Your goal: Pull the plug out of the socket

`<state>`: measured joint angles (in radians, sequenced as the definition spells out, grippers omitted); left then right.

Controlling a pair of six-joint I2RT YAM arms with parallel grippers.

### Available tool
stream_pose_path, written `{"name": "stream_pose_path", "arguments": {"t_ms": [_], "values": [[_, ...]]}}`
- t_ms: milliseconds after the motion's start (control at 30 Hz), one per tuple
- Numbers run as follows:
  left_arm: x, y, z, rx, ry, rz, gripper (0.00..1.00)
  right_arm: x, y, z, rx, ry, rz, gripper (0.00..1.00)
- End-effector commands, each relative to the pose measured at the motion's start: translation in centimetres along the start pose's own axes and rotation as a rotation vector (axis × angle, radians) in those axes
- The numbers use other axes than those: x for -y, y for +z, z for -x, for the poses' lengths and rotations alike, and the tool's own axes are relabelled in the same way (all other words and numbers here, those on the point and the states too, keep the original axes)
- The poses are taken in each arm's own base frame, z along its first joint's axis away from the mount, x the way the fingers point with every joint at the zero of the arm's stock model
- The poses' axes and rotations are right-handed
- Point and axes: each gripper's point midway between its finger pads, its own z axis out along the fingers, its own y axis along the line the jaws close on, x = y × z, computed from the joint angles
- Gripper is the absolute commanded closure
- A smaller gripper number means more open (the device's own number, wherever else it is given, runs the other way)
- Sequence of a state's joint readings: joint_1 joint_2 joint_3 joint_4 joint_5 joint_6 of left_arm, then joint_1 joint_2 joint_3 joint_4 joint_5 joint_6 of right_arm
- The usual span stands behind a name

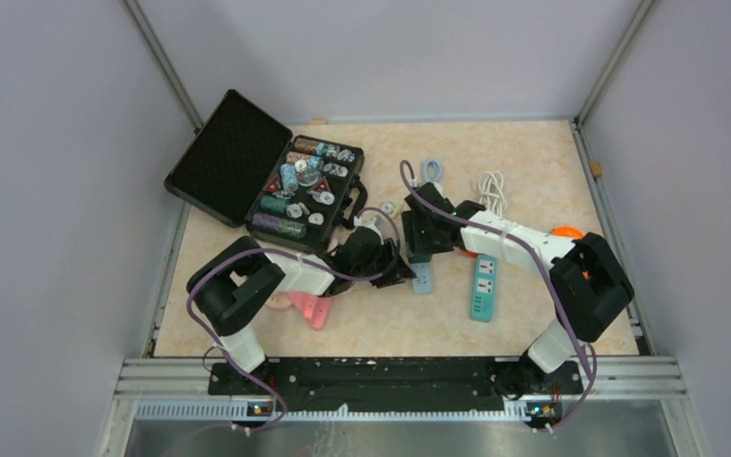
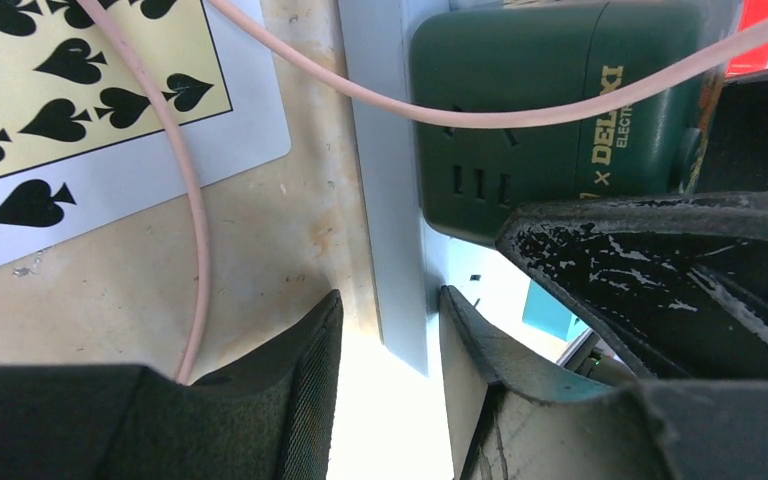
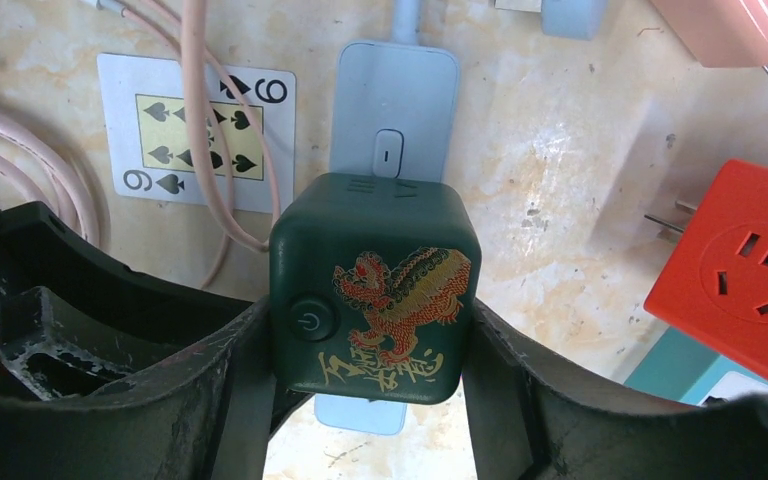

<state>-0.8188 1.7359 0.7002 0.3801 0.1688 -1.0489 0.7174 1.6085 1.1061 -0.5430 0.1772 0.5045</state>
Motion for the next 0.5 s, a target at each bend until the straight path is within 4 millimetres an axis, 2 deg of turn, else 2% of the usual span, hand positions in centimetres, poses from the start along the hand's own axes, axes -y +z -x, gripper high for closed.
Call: {"name": "stream_pose_path", "arguments": {"t_ms": [0,133,233,467], "values": [[-8.9,-0.5,-2.6,-0.08,-0.007,0.331,0.59,-0.5,0.2,1.9,0.055,-0.006,-0.039,0.99],[-9.6,-0.7,-2.5,-0.094,-0.01,0.388,0.61,0.5,0.1,1.6,0.061,-0.016,-0.18,1.0],[-10.0,-0.9,-2.5,-0.097,-0.01,0.418,0.62,1.2,-0.2,1.3,0.061,-0.009,-0.221,1.0],[-10.9,-1.2,-2.8,-0.105,-0.034,0.441,0.65,-0.5,-1.8,2.8,0.101,0.091,0.032,1.0]]}}
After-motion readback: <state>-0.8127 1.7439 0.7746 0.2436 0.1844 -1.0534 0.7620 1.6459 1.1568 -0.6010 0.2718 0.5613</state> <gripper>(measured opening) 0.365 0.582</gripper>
